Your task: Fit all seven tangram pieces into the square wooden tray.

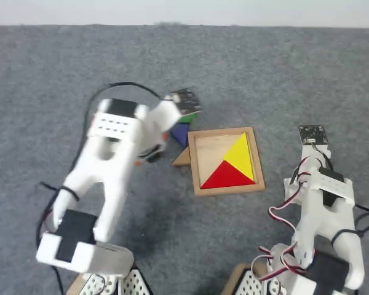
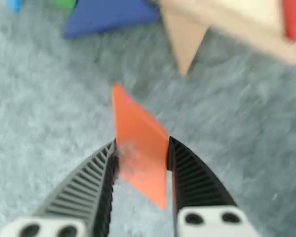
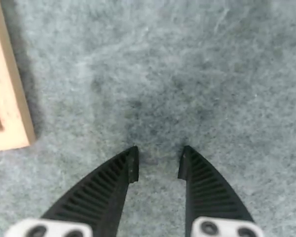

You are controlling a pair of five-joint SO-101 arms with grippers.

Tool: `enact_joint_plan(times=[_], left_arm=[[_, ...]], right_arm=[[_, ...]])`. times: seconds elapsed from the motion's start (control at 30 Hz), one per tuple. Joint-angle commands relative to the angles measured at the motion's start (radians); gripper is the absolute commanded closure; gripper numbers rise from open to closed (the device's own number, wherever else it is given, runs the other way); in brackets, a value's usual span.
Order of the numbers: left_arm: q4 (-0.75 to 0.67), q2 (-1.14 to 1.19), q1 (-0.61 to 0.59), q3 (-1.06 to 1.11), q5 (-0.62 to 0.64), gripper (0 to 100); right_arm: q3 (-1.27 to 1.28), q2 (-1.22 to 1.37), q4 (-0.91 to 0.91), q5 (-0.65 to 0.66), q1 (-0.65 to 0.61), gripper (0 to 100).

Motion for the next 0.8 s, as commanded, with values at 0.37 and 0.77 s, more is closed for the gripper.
enact_joint_plan(times=[0.37, 0.77], left_arm=[[-0.175, 0.526, 0.344, -0.542, 0.414, 95], [0.055, 0.569, 0.338, -0.759, 0.408, 82]], right_arm=[[0.000, -0.025, -0.013, -0.018, -0.005, 84.3], [0.000, -0.025, -0.015, -0.018, -0.005, 84.3]])
